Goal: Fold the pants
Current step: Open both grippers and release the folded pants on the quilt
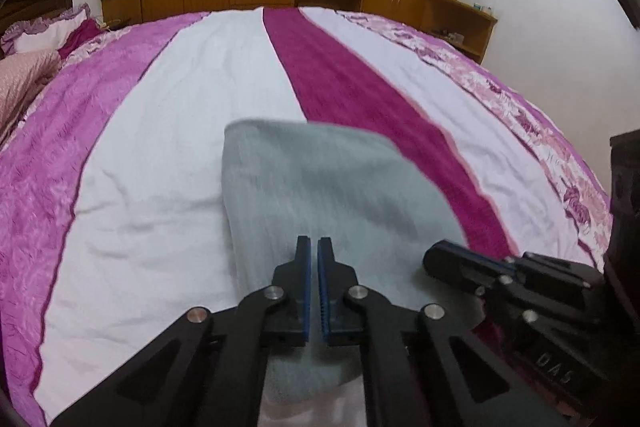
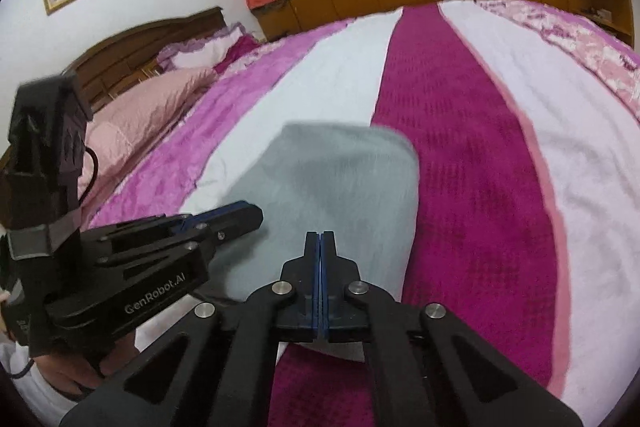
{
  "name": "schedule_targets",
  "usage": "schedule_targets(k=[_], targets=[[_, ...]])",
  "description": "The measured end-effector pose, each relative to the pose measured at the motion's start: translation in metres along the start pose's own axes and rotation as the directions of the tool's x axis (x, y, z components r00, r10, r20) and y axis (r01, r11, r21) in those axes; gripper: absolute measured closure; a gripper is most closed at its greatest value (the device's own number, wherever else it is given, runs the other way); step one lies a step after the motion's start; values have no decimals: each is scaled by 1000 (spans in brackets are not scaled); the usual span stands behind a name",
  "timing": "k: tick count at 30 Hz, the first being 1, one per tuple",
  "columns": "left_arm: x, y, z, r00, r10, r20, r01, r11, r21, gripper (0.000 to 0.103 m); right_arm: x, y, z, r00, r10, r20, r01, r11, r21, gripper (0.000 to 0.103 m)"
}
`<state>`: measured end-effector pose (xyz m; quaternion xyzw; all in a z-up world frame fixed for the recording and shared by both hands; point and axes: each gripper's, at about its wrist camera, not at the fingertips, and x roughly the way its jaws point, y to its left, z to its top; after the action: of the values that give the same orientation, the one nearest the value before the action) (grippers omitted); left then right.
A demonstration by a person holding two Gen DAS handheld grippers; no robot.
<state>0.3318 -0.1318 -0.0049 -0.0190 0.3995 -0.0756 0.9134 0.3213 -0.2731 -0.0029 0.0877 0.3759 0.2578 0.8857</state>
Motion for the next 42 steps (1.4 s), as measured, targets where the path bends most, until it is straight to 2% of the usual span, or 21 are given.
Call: schedule_targets(k=[5,10,15,19,21,22,23,24,25,27,29,30,32,34,36,40,42], targets=[[28,3,-22,999,-9,-41,9,1000,2,102,29,-10,-18,994,-60,-95,63,998,21,103],[37,-2,-30,1000,5,-18,-5,1000,12,103,35,-16,-24,996,-54,-72,57,997,43,103],[38,4,-30,1000,-20,-16,20,1000,-18,102,35,-20,-26,997,-34,-64,38,997,64,103],[31,-4,-29,1000,12,12,-12,1000,15,102,31,-22,-25,999,-17,-45,20,997,75,103],[24,-9,-27,999,39,24,-40,999,34,99,27,-23,-23,1000,-6,-31,9,996,85,103],[20,-13,-26,998,61,25,-62,997,52,94,24,-23,-22,1000,-2,-25,4,996,87,103],[16,-18,-25,997,74,20,-76,994,74,82,20,-21,-20,1000,8,-15,-6,997,79,103],[10,-24,-24,996,88,25,-90,991,98,76,17,-17,-18,1000,9,-6,-8,998,67,100],[1,-27,-24,990,135,49,-140,984,108,70,12,-12,-16,1000,-4,8,3,999,51,95],[-16,-27,-22,980,175,97,-185,977,106,54,-5,-3,-13,996,-61,65,61,998,8,87],[-38,-22,-21,970,188,155,-203,976,84,25,-27,4,-13,988,-68,139,71,997,-18,71],[-51,-19,-20,964,182,194,-200,977,72,20,-39,5,-13,983,-62,172,67,998,-20,65],[-67,-13,-20,956,166,241,-186,980,65,2,-56,5,-14,977,-70,200,72,997,-6,27],[-75,-6,-22,959,118,259,-140,988,67,0,-65,4,-17,975,-83,205,84,996,6,11],[-71,1,-30,968,53,247,-77,993,90,0,-67,6,-26,972,-137,190,140,990,2,11],[-34,11,-49,984,32,174,-47,995,83,0,-52,12,-58,941,-290,177,306,949,-74,11],[-16,14,-62,988,15,151,-27,997,74,0,-35,10,-64,949,-289,125,301,949,-89,11]])
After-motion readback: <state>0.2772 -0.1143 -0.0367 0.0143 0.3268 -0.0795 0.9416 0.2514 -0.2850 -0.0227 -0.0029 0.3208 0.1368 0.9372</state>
